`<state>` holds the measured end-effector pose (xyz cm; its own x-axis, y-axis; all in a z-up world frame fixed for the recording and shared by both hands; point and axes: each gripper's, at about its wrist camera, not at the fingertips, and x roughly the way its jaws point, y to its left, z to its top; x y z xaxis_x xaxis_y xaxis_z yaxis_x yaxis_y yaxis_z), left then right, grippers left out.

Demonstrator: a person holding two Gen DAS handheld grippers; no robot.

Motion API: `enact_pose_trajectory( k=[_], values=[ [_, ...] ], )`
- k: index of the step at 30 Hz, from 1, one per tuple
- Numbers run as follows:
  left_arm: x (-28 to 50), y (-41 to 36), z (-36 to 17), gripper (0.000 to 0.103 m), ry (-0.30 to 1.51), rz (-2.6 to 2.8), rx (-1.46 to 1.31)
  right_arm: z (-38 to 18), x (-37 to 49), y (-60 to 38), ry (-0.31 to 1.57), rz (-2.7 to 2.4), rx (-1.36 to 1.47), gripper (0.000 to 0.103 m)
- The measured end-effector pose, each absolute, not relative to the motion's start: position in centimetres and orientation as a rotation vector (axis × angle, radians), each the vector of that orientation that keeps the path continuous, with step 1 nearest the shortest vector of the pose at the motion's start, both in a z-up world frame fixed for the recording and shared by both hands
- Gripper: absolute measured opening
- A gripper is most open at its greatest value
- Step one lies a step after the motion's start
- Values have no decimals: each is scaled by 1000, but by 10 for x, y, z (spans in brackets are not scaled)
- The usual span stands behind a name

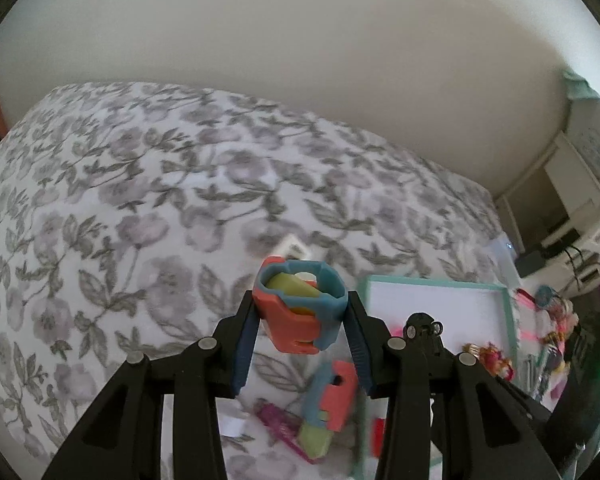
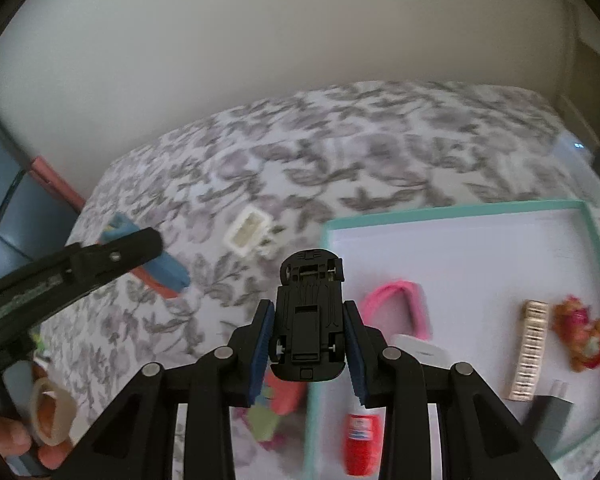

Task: Organize rigid objects
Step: 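Carry the black car and coral case over the tray with both grippers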

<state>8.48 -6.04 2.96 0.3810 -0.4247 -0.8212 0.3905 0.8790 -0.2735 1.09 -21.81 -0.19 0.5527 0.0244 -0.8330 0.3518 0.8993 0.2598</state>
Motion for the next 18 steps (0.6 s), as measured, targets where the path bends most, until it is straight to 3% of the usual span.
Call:
enact_pose_trajectory(
  k=[12,18],
  values=[
    [27,-130,37,44,1066,-722,107,10,-50,-282,943,-393,542,36],
    [3,-154,12,44,1182,-803,141,6,-75,-300,962,-453,587,36]
  ],
)
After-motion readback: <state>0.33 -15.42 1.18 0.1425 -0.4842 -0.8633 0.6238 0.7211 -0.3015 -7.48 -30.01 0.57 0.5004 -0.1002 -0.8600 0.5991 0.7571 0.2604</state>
